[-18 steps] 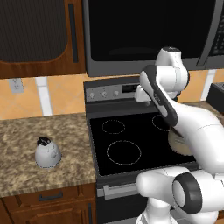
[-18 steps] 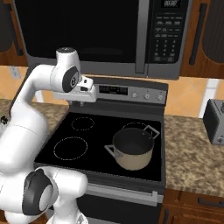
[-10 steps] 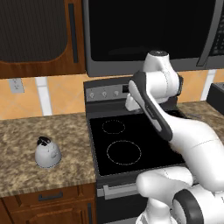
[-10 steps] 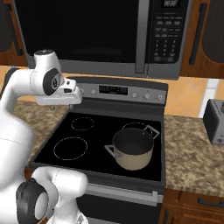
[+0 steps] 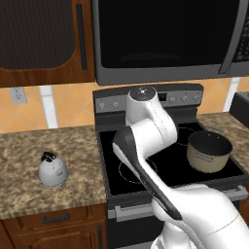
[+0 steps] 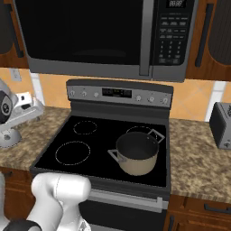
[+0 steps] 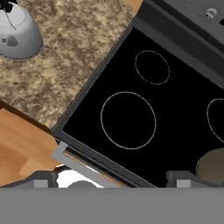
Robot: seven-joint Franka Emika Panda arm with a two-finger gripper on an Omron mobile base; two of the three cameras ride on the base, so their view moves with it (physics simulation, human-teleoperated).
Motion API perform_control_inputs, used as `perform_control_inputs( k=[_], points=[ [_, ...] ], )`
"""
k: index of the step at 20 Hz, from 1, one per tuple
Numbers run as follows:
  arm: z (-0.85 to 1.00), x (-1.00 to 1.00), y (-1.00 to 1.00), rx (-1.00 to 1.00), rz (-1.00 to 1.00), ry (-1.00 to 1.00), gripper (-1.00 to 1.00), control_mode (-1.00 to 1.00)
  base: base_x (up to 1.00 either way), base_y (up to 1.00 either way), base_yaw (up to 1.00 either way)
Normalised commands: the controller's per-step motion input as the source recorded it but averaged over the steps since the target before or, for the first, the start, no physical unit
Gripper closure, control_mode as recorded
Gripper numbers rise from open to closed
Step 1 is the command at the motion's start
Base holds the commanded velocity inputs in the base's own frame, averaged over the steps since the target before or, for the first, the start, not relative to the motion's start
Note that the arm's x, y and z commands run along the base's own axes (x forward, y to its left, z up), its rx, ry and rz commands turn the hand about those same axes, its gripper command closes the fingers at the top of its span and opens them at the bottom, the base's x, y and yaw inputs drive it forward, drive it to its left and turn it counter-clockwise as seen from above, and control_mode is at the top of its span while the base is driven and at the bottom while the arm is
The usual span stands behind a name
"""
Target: Pick the kettle from the counter and place it on a stove burner. Then turn the burner on.
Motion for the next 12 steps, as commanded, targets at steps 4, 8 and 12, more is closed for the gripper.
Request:
perform_control_inputs(
  k=[4, 8, 12],
  points=[
    [0.0, -0.26, 1.0, -0.07, 0.29, -0.12, -1.0, -1.0, 0.0, 0.0, 0.0],
    [0.0, 0.0, 1.0, 0.0, 0.25, -0.04, -1.0, -1.0, 0.0, 0.0, 0.0],
    [0.0, 0.02, 1.0, 0.0, 0.22, -0.03, -1.0, -1.0, 0.0, 0.0, 0.0]
  ],
)
